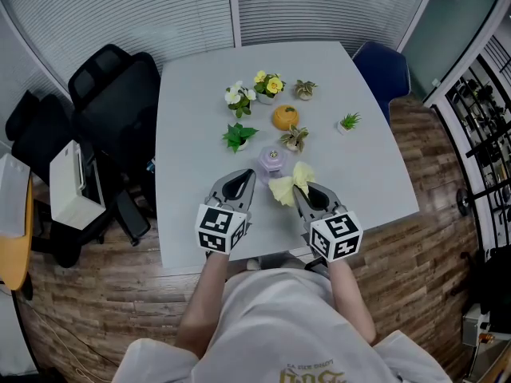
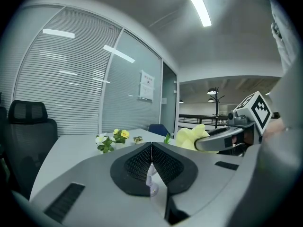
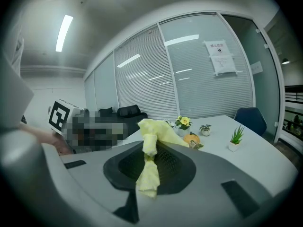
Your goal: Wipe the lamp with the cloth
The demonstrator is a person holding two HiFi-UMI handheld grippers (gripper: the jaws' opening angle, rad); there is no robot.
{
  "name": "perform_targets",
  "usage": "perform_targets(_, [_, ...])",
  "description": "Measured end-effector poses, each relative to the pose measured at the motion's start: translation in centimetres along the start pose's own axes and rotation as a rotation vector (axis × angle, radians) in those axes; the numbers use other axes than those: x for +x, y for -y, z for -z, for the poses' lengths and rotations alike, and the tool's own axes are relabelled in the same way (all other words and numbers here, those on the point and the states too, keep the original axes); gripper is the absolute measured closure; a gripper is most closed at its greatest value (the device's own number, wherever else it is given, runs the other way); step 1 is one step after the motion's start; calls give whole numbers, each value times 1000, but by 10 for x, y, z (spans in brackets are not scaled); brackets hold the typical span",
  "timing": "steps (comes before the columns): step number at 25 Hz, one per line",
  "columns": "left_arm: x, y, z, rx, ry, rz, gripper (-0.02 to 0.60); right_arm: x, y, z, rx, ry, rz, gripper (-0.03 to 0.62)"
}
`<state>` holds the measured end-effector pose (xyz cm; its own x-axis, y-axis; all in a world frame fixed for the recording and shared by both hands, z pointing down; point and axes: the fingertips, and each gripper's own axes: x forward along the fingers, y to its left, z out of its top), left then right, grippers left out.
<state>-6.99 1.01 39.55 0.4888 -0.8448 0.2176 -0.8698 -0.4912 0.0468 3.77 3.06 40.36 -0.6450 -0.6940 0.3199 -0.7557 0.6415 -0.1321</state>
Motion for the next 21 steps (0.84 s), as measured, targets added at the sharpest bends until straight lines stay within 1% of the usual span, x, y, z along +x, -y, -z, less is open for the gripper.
perform_targets(21, [-1,0,4,2,-7,1,577,-2,-4,1,0,-8,-15,541])
